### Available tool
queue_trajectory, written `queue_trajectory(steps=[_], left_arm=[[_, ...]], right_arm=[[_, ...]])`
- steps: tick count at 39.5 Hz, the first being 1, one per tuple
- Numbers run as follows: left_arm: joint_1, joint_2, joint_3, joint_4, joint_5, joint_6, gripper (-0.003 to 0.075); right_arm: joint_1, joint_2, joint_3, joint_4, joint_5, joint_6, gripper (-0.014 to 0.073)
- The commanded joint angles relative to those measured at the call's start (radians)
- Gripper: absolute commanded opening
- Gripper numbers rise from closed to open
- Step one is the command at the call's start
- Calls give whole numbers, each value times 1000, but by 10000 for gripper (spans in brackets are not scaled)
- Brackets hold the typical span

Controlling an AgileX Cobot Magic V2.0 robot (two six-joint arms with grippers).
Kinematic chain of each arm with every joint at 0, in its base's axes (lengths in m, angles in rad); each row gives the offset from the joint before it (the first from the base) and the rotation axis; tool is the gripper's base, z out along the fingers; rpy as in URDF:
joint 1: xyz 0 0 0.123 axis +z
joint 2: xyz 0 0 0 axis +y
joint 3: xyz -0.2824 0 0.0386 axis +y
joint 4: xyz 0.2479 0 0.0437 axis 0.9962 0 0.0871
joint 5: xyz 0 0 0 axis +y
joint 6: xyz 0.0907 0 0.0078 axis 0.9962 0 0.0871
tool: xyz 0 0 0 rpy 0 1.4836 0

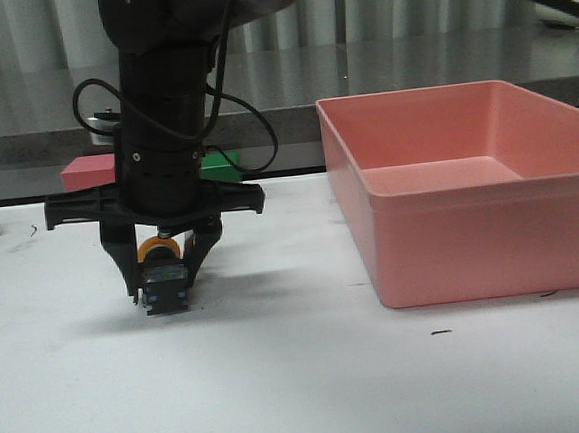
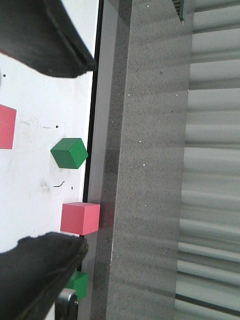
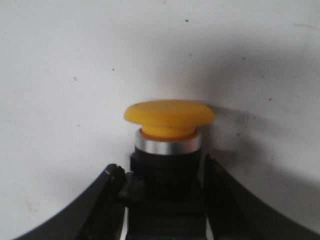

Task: Place and stand button with both arms
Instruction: 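Open the right gripper to release the button and raise it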

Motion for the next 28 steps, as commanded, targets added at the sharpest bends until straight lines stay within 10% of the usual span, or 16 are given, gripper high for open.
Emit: queue_trajectory(steps=[1, 22, 28], left_arm=[[0, 12, -39, -2, -81, -12, 596], [0, 12, -39, -2, -81, -12, 596], [0, 12, -39, -2, -81, -12, 596]], right_arm=[[-4, -73, -36, -8, -22, -4, 407], [-4, -158, -141, -21, 205, -65, 506], [-4, -180, -228, -25, 288, -89, 386]])
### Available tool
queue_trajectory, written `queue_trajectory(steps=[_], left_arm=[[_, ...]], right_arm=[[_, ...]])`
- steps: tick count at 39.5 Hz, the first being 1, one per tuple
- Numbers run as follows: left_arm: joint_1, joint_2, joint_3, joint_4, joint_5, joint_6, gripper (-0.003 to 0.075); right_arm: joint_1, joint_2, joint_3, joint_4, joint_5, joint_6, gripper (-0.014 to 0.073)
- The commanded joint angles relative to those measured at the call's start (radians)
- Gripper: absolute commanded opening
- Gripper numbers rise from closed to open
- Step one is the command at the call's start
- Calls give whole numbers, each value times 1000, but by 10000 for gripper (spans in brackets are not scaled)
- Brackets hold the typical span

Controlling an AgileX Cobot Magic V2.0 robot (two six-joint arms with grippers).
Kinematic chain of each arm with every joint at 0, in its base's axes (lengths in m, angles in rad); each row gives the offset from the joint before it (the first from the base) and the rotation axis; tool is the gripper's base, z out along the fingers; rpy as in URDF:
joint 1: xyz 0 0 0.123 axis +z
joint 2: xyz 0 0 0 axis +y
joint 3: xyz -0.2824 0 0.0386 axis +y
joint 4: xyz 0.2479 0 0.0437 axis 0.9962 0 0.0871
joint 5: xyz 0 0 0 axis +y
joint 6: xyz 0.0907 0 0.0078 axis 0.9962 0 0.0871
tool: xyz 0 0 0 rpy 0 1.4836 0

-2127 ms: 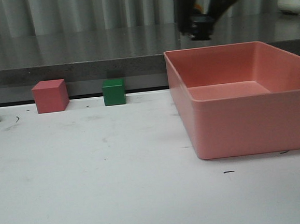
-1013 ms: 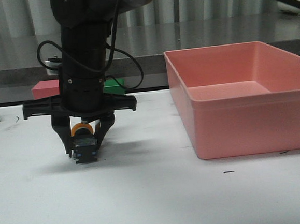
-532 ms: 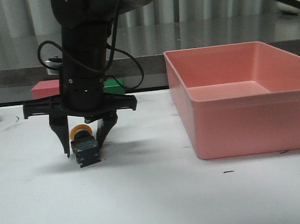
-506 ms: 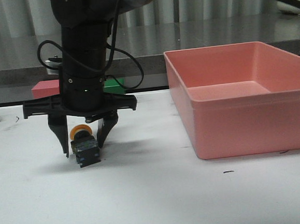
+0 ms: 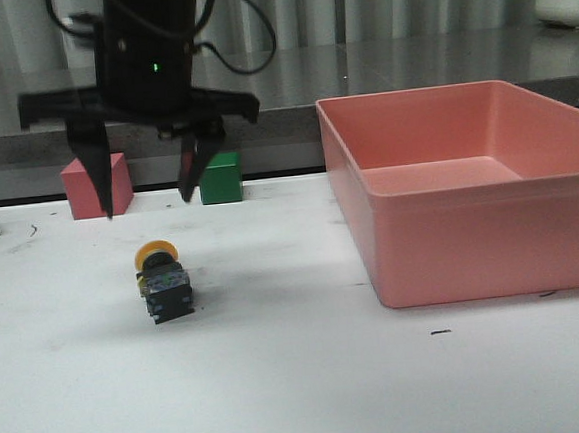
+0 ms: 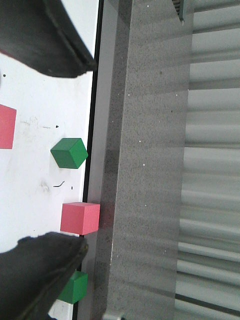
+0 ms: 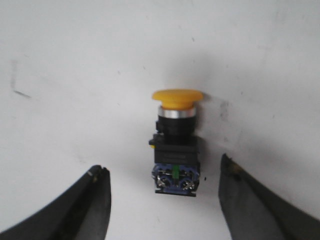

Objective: Place and stand button with both arms

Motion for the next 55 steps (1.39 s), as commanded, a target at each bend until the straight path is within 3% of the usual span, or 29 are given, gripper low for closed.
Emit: queue_trajectory(steps=[1, 7, 14, 27, 32, 42, 55], left_arm=[[0, 12, -39, -2, -81, -12, 596], [0, 12, -39, -2, -81, -12, 596], [0, 12, -39, -2, -81, -12, 596], [0, 12, -39, -2, -81, -12, 596], [0, 12, -39, -2, -81, -12, 596], [0, 12, -39, -2, -81, -12, 596], [0, 12, -39, -2, -78, -12, 596]], right_arm=[[-4, -89, -80, -15, 114, -27, 336], [-4, -104, -124, -9, 114, -33, 93], [-4, -142, -125, -8, 114, -42, -74], [-4, -286, -119, -8, 117, -150, -70], [-4, -392, -45, -16, 117, -186, -70], [-18, -648, 307, -137, 115, -209, -68], [-248, -970, 757, -138, 53, -209, -62]])
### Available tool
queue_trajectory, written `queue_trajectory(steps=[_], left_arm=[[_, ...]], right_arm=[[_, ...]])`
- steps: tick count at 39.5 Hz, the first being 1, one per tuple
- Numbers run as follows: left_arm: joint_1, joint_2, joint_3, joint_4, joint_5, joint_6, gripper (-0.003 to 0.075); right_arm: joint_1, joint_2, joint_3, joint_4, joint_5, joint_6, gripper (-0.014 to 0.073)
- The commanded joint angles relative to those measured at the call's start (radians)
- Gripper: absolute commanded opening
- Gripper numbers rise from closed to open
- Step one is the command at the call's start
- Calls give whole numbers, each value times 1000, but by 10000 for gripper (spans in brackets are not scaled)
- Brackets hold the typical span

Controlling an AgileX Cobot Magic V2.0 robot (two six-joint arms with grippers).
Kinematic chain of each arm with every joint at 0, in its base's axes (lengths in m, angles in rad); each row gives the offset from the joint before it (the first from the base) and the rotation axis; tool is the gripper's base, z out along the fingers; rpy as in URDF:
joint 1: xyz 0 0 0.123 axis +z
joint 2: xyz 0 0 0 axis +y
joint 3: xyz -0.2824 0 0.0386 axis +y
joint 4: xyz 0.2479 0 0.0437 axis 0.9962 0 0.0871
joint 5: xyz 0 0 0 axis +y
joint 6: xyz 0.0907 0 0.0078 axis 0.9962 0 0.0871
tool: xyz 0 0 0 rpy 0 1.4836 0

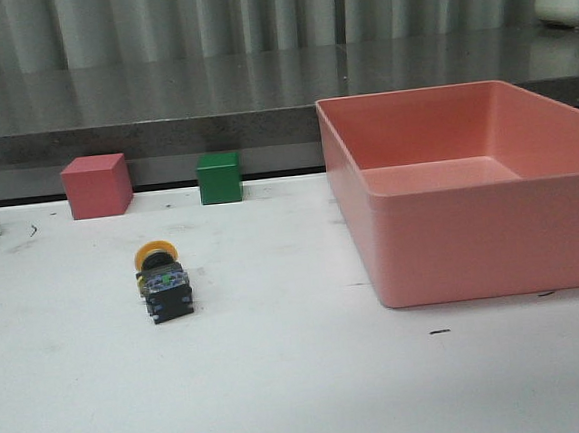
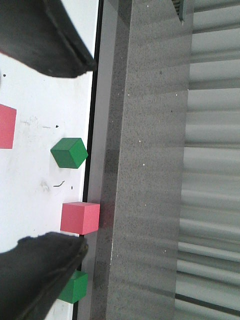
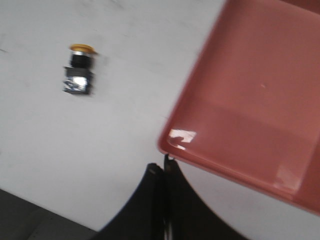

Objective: Place and stand button with both arms

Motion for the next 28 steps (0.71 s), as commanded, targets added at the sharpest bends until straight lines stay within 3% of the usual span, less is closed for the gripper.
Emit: queue_trajectory(steps=[1, 15, 28], left_arm=[[0, 12, -39, -2, -78, -12, 596], [0, 12, -39, -2, -78, -12, 596], [0, 12, -39, -2, -78, -12, 596]], right_arm=[[-67, -141, 87, -15, 9, -10, -62], [-113, -504, 468, -8, -192, -15, -62], [-113, -849, 820, -32, -571, -15, -62]])
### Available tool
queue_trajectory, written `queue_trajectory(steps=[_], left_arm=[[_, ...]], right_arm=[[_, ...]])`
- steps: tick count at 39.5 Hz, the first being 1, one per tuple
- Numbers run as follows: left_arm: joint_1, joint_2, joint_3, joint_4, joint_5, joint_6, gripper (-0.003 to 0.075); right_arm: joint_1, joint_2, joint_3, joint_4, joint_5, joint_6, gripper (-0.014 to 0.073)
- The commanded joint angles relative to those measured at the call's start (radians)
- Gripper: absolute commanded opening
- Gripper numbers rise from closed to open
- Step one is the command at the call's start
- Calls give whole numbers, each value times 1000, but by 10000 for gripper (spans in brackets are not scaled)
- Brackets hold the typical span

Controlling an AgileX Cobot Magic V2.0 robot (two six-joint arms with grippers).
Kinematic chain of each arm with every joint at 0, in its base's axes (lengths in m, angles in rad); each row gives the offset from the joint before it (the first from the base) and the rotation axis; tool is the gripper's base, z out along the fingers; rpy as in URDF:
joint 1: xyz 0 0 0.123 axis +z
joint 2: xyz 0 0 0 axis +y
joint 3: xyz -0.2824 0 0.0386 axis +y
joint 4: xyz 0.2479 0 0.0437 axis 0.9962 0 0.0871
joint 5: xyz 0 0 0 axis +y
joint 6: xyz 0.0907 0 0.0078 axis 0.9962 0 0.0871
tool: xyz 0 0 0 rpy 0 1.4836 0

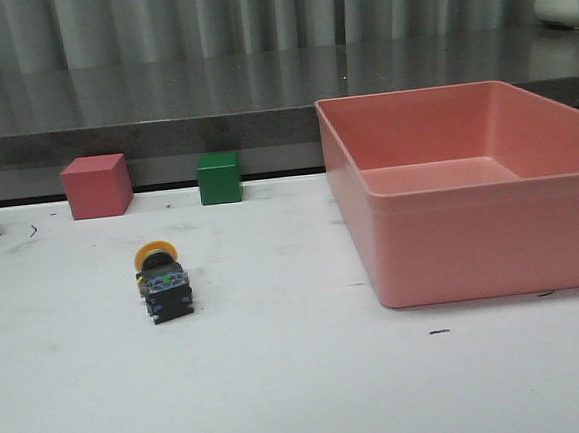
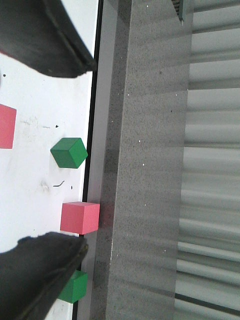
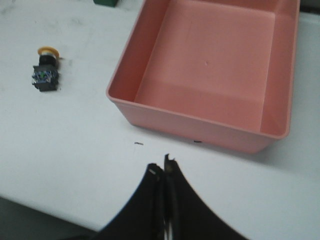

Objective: Place and stand button with both arms

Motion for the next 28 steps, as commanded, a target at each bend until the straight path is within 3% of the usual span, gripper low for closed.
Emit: queue_trajectory(steps=[1, 12, 17, 28], left_arm=[[0, 12, -39, -2, -78, -12, 596], [0, 12, -39, -2, -78, -12, 596], [0, 12, -39, -2, -78, -12, 596], [0, 12, -39, -2, -85, -12, 596]], right_arm=[[-6, -103, 68, -27, -195, -12, -62], [-6, -372, 376, -86, -496, -12, -62], [-6, -436, 454, -86, -525, -12, -62], [-6, -449, 458, -86, -548, -12, -62]])
